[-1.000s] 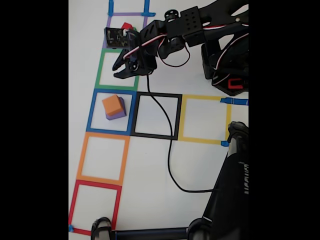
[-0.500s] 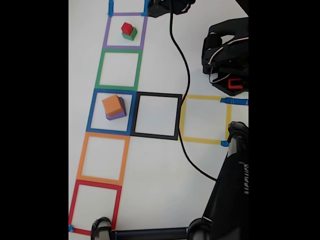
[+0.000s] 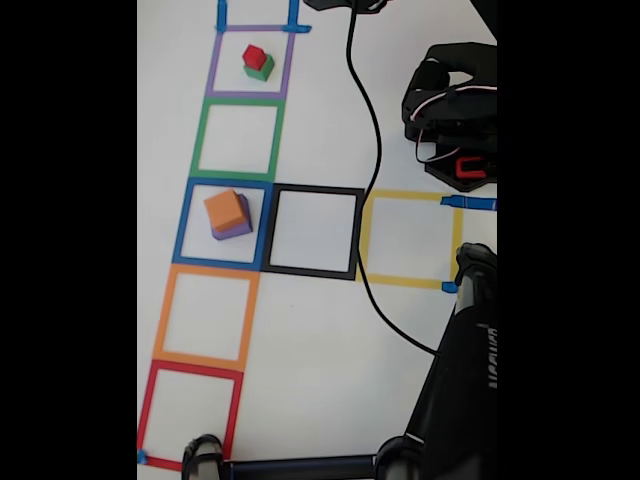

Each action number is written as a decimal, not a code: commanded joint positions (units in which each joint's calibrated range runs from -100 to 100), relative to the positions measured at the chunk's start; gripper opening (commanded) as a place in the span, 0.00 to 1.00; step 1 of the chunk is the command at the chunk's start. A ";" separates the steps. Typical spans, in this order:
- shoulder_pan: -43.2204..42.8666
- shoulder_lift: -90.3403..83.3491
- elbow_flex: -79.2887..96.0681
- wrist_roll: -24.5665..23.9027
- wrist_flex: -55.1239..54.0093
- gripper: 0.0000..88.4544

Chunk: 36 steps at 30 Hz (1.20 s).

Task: Tower of hanoi

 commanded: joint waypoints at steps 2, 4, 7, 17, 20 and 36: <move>4.11 -0.23 22.32 0.00 -28.34 0.20; 5.55 1.54 28.41 0.00 -38.06 0.26; 7.28 5.66 32.41 0.00 -46.88 0.31; 6.80 17.93 40.68 0.00 -70.85 0.34; 6.80 23.26 41.78 0.00 -77.81 0.34; 8.43 46.84 46.68 0.00 -106.80 0.33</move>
